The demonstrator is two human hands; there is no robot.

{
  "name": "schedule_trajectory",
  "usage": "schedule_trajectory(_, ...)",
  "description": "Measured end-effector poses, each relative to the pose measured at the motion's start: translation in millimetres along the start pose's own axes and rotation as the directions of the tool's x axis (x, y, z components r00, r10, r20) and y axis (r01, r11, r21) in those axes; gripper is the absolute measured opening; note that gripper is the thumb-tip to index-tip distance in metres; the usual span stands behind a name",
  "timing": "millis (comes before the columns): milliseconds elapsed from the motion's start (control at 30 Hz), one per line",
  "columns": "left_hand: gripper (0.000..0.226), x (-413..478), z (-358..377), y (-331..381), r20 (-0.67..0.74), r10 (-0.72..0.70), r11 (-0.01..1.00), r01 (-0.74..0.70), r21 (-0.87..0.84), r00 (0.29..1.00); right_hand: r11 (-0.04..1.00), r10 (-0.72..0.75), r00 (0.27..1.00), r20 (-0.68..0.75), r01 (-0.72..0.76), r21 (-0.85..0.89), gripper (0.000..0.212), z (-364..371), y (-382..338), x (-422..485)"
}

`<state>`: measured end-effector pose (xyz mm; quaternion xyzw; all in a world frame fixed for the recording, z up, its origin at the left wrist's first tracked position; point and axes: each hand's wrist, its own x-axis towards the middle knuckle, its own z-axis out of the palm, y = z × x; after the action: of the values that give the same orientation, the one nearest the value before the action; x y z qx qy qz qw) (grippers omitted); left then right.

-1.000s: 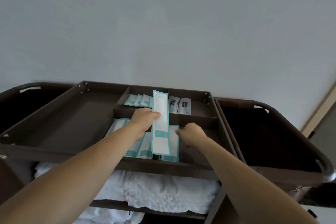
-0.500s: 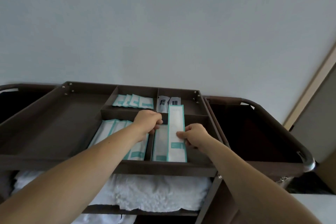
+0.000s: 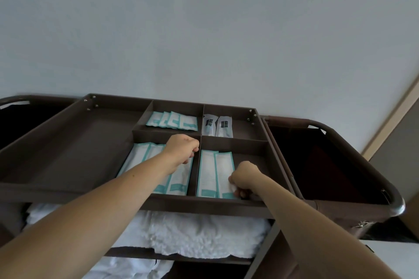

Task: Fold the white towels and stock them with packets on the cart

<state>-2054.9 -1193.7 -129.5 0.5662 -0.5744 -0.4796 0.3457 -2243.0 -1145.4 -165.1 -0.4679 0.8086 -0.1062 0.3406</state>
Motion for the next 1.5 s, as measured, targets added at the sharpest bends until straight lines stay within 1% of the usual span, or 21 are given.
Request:
schedule_trajectory(200,0.014,-4,-5,0,-0.008,0.001,1.0,-0.001,-0.008,1.0,0.993,0.029,0.999,-0.027,-0.032,-0.115,0.023,-4,-4,0)
schedule_trajectory(267,0.014,-7,-5,2,-0.017,0.008,1.0,-0.009,-0.015,1.0,0.994,0.013,0.999,-0.035,-0.017,-0.11,0.024,-4,-5,2)
schedule_trajectory(367,0.015,-11,-7,2,-0.035,0.015,1.0,-0.016,-0.02,0.999,0.998,0.026,0.998,-0.05,-0.028,-0.047,0.025,-6,-5,7)
schedule_trajectory(500,0.012,-13,-11,-1,-0.051,0.008,1.0,-0.009,-0.018,0.999,0.999,0.006,0.997,-0.074,-0.01,-0.046,0.018,-7,-1,15)
schedule_trajectory(700,0.009,-14,-14,-8,-0.063,-0.019,1.0,0.019,-0.004,0.998,0.988,-0.013,0.995,-0.101,-0.003,-0.157,0.014,-2,1,24)
schedule_trajectory(833,0.009,-16,-15,-9,-0.069,-0.019,1.0,0.019,-0.003,0.997,0.99,-0.02,0.998,-0.064,0.011,-0.142,0.015,-1,1,29)
schedule_trajectory(933,0.012,-16,-14,-10,-0.057,-0.022,1.0,0.022,0.013,0.998,0.987,-0.018,0.999,-0.032,0.013,-0.158,0.011,-3,1,30)
schedule_trajectory(1067,0.018,-16,-12,-9,-0.053,-0.016,1.0,0.017,0.021,0.998,0.986,-0.036,0.999,-0.024,0.032,-0.161,0.016,-2,3,29)
schedule_trajectory(1233,0.011,-12,-9,-11,-0.046,-0.016,1.0,0.017,0.025,0.999,0.988,-0.012,1.0,-0.028,0.008,-0.152,0.014,-2,5,30)
schedule_trajectory(1333,0.011,-11,-6,-14,-0.037,-0.026,0.999,0.027,0.022,0.999,0.99,-0.009,0.999,-0.045,0.002,-0.141,0.011,-2,5,28)
schedule_trajectory(1500,0.012,-8,-4,-10,-0.019,-0.011,1.0,0.011,0.018,1.0,0.973,-0.03,0.999,-0.035,0.021,-0.23,0.018,1,2,26)
